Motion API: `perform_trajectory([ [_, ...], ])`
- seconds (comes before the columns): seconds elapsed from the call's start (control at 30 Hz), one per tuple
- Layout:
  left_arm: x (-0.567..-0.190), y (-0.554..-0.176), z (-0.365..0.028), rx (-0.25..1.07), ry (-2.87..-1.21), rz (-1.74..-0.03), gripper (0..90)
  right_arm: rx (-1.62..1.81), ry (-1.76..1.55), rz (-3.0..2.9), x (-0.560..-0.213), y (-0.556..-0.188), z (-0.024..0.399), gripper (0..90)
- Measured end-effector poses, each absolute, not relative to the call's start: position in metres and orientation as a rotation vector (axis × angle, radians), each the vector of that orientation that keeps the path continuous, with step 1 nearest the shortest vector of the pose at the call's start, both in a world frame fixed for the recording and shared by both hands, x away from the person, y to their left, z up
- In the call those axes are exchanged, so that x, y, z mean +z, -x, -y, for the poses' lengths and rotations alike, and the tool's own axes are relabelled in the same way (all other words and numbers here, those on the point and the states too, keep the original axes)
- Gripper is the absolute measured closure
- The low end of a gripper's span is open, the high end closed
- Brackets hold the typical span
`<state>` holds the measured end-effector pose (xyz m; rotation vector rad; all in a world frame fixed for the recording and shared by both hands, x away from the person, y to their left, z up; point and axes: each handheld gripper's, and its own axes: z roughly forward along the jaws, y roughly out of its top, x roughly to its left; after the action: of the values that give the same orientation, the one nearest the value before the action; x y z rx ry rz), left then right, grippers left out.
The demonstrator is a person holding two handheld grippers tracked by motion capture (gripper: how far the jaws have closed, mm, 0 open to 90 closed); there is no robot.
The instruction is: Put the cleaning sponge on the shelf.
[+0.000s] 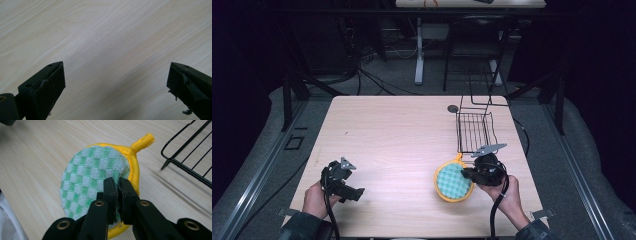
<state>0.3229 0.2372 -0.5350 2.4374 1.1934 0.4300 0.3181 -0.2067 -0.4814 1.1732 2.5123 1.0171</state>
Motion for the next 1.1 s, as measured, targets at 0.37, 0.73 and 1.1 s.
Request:
perform_trajectory([
  [0.37,-0.535,-0.323,-0.237,0.435,-2.436,-1.2,1.9,1.04,-1.164,-2.443,-0.469,-0.319,0.216,85.5],
  [0.73,-0.535,-0.323,-0.237,0.43,-2.441,-1.198,1.9,1.047,-1.164,-2.371,-0.456,-0.321,0.227,85.5],
  [1.1,-0.535,-0.323,-0.237,0.436,-2.438,-1.2,1.9,1.049,-1.184,-2.29,-0.446,-0.33,0.238,85.5],
])
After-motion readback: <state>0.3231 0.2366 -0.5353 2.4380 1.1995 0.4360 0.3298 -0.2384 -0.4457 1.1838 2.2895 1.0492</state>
